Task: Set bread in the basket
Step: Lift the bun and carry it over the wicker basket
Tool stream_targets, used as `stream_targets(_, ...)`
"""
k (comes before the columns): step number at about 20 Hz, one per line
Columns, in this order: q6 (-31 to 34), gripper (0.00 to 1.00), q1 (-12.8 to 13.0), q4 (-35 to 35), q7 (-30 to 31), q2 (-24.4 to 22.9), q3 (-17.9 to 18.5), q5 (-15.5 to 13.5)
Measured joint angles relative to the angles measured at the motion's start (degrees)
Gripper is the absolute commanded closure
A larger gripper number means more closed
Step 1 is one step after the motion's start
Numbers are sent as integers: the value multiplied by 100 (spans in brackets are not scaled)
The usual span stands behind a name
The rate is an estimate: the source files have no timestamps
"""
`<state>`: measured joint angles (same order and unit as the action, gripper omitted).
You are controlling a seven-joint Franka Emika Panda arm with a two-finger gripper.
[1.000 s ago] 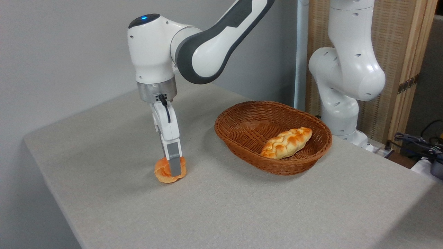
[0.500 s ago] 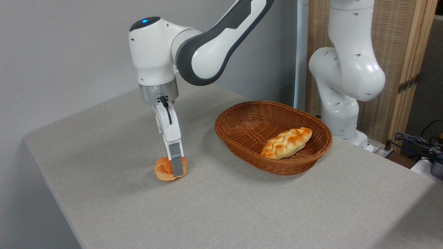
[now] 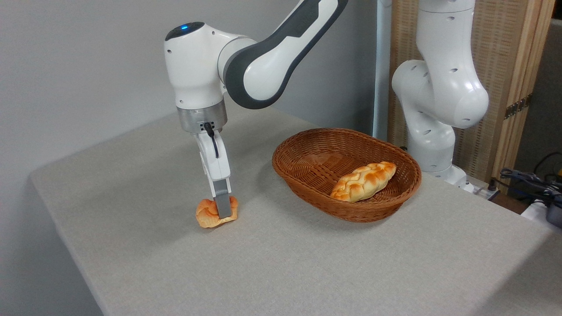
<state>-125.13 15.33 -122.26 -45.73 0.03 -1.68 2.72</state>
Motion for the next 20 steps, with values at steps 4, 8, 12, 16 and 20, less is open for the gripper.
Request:
stream_targets(4,563,81,-4,50,182,-112,49,-144)
stream_targets(8,1537,81,-35,247,191,-599,366,-469)
stream_targets(12,2728,80,-67,529,116,-1398,688,-484)
stream_targets(16,3816,78,-70,368,-424,-2290,974,-484)
stream_targets(20,4162,71,-57,-389,-877,-2989,1034,-484)
